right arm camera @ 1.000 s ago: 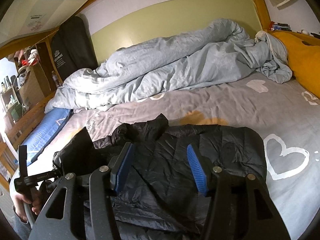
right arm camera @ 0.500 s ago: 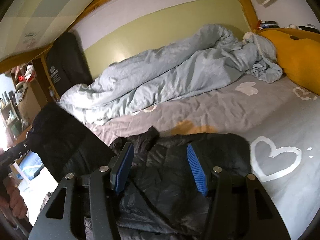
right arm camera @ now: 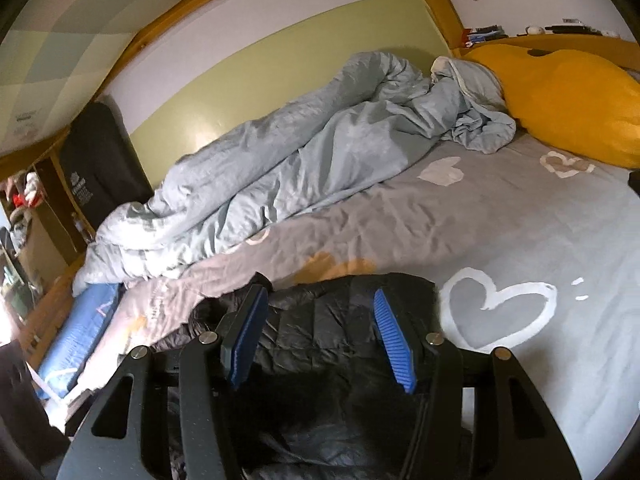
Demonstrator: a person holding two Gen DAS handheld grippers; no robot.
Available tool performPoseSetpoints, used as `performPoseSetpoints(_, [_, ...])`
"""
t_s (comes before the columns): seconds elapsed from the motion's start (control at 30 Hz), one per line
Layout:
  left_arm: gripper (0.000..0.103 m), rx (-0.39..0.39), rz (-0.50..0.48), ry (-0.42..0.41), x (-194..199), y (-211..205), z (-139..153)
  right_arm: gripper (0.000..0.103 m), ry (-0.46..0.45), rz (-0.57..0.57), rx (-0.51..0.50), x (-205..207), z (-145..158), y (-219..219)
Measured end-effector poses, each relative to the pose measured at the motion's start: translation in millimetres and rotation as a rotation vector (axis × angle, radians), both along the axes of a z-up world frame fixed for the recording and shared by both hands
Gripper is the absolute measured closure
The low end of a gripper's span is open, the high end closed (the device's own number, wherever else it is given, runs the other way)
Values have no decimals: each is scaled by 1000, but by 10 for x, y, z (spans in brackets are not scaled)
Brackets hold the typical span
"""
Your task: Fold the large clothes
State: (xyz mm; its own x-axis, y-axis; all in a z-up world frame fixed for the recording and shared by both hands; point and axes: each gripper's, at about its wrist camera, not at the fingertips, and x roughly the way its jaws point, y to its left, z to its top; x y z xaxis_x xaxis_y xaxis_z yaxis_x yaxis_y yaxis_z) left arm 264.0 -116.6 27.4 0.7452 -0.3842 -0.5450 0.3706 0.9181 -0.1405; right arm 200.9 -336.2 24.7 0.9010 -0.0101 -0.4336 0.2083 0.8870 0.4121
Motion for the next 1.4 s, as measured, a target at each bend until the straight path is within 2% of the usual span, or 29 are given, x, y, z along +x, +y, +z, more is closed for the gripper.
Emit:
performPoseSetpoints(0.07, [16,-43,14,10,-7,264,36,47,-13,21,12,-41,25,6])
performPoseSetpoints(0.17, [16,-102,-49,36,-70,530,73,41,-32,53,17,-107,65,63])
performPoseSetpoints(0.2, [16,-105,-71,36,-114,576,101,41,-36,62,10,-117,80,105])
performPoseSetpoints(0.3, [16,-81,-48,7,-249,632,172,41,-42,80,-14,-137,115,217])
performPoseSetpoints(0.4, [16,-89,-64,0,-314,629,215,41,-61,82,-32,-183,151,282])
performPoseSetpoints(0.53, [16,-45,11,-78,-536,744,283,41,-69,49,-27,-252,164,208])
performPoseSetpoints(0.63, [16,47,140,-97,-514,854,251,41,-84,25,-5,-344,177,106])
performPoseSetpoints(0.73, [16,88,252,-6,-235,1080,124,39,-52,41,-20,-332,152,84])
performPoseSetpoints(0.77, [16,112,279,42,-100,1190,74,38,-8,64,-47,-273,113,111])
performPoseSetpoints(0.83, [16,185,330,86,94,1386,21,38,100,115,-70,-120,-15,143])
performPoseSetpoints(0.9, [16,258,360,149,368,1606,-79,38,202,155,-31,47,-186,130])
performPoseSetpoints(0.97, [16,297,410,211,612,1801,-237,38,287,178,-23,169,-342,132])
performPoseSetpoints(1.0, [16,313,407,246,698,1863,-336,38,328,183,-35,209,-419,139])
performPoseSetpoints(1.03, [16,337,394,317,835,1948,-501,38,356,184,-49,241,-474,142])
performPoseSetpoints(1.1, [16,343,378,380,950,2039,-719,38,414,187,-75,310,-606,127])
performPoseSetpoints(1.2, [26,279,375,421,1013,2177,-958,41,513,235,-65,374,-839,94])
performPoseSetpoints(1.23, [33,240,373,420,1008,2230,-989,47,515,246,-63,391,-864,96])
performPoseSetpoints(1.27, [44,231,373,408,1014,2241,-987,53,509,253,-57,396,-871,99])
performPoseSetpoints(1.3, [51,237,375,388,1008,2246,-967,65,492,264,-50,408,-858,112])
performPoseSetpoints(1.33, [67,244,377,366,1010,2247,-941,79,472,274,-47,415,-834,132])
performPoseSetpoints(1.37, [79,246,378,350,987,2232,-916,85,442,282,-55,417,-784,158])
performPoseSetpoints(1.4, [84,239,379,325,961,2245,-879,91,384,273,-79,385,-687,197])
